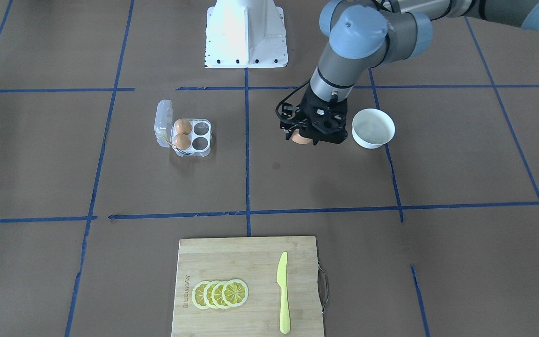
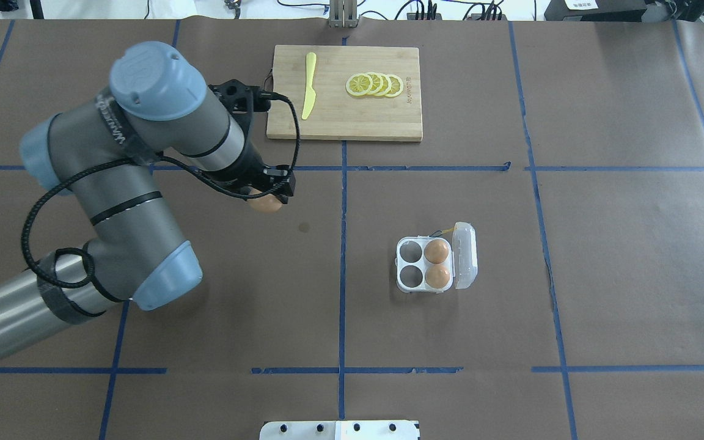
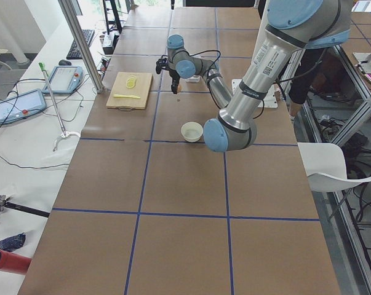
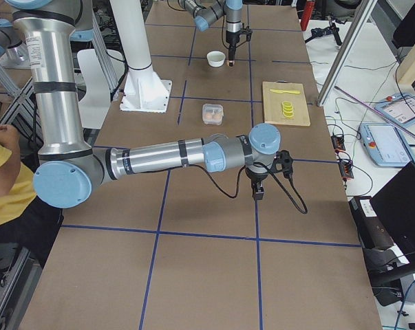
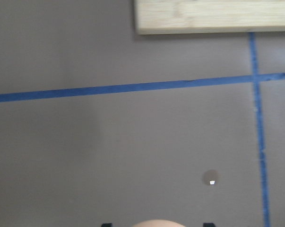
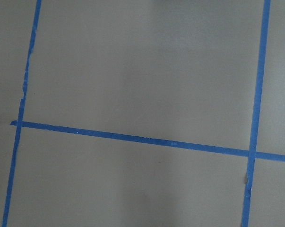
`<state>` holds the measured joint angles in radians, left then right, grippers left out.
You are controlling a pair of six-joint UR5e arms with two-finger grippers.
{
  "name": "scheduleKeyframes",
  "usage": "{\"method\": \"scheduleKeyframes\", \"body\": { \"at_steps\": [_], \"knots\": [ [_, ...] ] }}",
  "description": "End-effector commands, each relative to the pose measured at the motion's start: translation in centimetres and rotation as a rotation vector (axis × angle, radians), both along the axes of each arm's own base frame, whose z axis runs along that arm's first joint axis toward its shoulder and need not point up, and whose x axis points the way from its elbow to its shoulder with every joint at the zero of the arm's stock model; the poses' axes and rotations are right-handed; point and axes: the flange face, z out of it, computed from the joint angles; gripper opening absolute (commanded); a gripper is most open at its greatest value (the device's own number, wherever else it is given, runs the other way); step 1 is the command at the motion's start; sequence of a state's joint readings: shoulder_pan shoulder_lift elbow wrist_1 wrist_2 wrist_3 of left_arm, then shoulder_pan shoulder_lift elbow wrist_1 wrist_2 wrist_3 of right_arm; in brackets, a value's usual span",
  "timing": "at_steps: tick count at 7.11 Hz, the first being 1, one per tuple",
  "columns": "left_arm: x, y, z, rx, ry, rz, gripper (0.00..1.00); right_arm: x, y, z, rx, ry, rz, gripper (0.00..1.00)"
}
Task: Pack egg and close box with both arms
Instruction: 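Lift the egg with the left gripper and carry it to the carton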
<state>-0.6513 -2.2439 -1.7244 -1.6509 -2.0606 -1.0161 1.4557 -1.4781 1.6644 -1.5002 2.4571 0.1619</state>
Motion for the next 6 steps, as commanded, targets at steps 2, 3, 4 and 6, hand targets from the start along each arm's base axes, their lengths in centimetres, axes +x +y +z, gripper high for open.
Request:
{"method": "scheduleKeyframes", "body": {
  "at_steps": [2, 3, 4, 6],
  "knots": [
    [11.8, 3.1, -5.7, 0.086, 0.080, 0.060, 0.00, 0.0, 0.5, 0.4, -0.012, -0.011, -0.003, 1.00],
    [15.0, 5.2, -7.3, 0.119, 0.104, 0.077, 0.00, -0.1, 0.6, 0.5, -0.013, -0.018, -0.005, 1.00],
    [16.3, 6.8, -8.0, 0.145, 0.118, 0.079, 0.00, -0.1, 0.6, 0.5, -0.013, -0.020, -0.006, 1.00],
    [18.5, 8.3, -9.5, 0.147, 0.127, 0.106, 0.00, 0.0, 0.8, 0.2, -0.009, -0.022, -0.005, 1.00]
  ]
}}
